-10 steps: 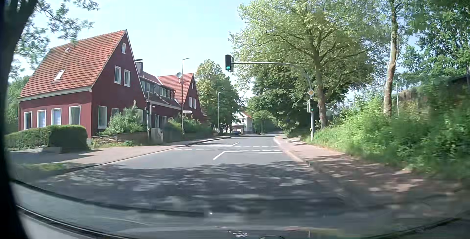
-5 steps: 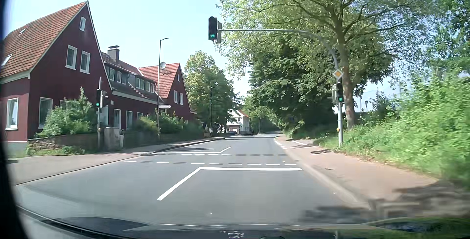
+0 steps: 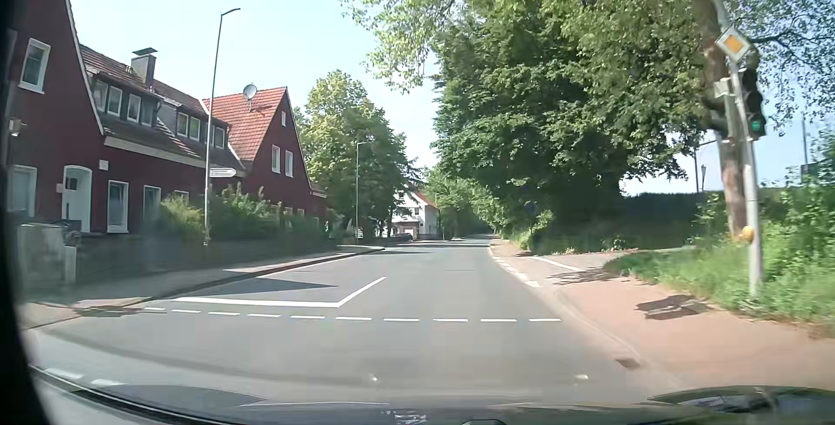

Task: Follow the waypoints while adhering to traffic rules and regulations

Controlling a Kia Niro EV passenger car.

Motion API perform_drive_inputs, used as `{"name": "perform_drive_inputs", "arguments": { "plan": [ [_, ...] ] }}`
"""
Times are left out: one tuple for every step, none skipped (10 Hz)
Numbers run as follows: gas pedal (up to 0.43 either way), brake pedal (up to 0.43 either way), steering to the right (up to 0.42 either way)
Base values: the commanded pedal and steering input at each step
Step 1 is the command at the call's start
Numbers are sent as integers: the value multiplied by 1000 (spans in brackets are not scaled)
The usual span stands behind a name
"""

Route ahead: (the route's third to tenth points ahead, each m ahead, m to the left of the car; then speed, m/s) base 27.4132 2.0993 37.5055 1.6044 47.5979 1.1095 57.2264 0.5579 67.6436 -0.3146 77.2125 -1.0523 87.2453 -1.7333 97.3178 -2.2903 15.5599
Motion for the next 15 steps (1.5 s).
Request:
{"name": "perform_drive_inputs", "arguments": {
  "plan": [
    [189,0,5],
    [189,0,6],
    [189,0,6],
    [189,0,6],
    [189,0,6],
    [189,0,6],
    [189,0,6],
    [189,0,6],
    [189,0,6],
    [189,0,6],
    [189,0,6],
    [189,0,6],
    [189,0,6],
    [189,0,6],
    [189,0,7]
  ]
}}
